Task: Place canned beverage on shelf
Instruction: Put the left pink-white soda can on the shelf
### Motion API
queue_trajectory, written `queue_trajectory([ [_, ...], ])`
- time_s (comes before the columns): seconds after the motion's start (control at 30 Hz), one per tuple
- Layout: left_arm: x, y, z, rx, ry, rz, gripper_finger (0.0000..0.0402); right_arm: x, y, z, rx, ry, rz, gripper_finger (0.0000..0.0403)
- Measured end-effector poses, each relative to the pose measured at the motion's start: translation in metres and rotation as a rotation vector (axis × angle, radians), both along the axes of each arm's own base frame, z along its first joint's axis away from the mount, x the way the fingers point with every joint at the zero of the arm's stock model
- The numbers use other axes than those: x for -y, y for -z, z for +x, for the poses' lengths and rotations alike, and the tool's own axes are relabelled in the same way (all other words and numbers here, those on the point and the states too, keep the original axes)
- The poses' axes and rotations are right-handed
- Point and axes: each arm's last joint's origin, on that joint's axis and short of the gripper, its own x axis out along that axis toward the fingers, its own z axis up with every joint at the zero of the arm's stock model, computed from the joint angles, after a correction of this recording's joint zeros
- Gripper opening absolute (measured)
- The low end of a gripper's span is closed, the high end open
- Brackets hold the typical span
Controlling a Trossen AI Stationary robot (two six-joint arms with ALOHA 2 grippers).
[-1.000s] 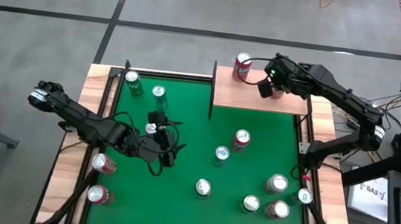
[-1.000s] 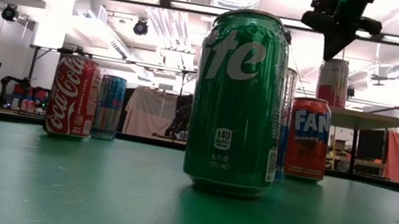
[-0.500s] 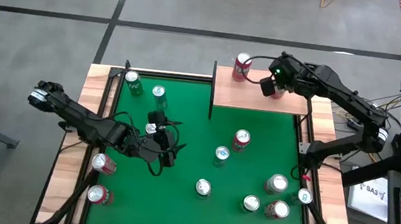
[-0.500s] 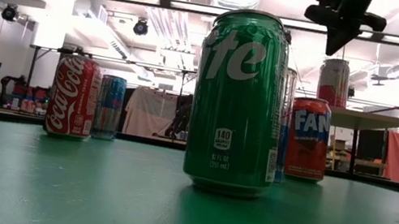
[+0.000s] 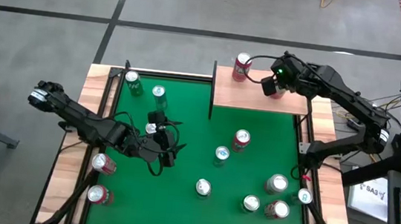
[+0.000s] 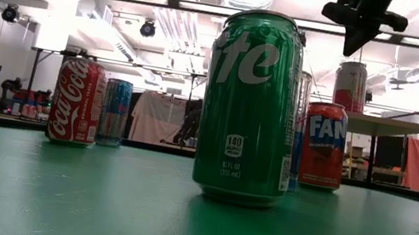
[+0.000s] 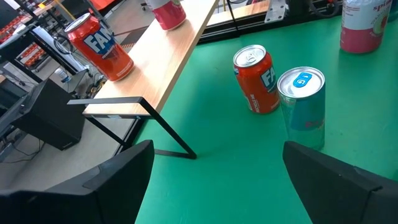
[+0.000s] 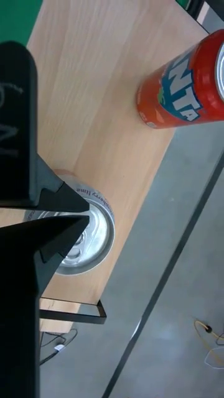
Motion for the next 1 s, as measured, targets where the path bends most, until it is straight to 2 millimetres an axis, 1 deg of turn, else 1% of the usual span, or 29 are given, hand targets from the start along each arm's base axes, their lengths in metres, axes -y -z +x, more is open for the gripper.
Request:
queue_trajectory([
  [0.7,0.0,0.0,0.0,0.0,0.0,0.0,0.0341,0.007,0.011,0.009,-0.066,0.034,-0.019,0.0012],
  [1.0,0.001,0.0,0.0,-0.005,0.02,-0.014,0.0341,0.006,0.013,0.011,-0.045,0.001,0.033,0.0012],
])
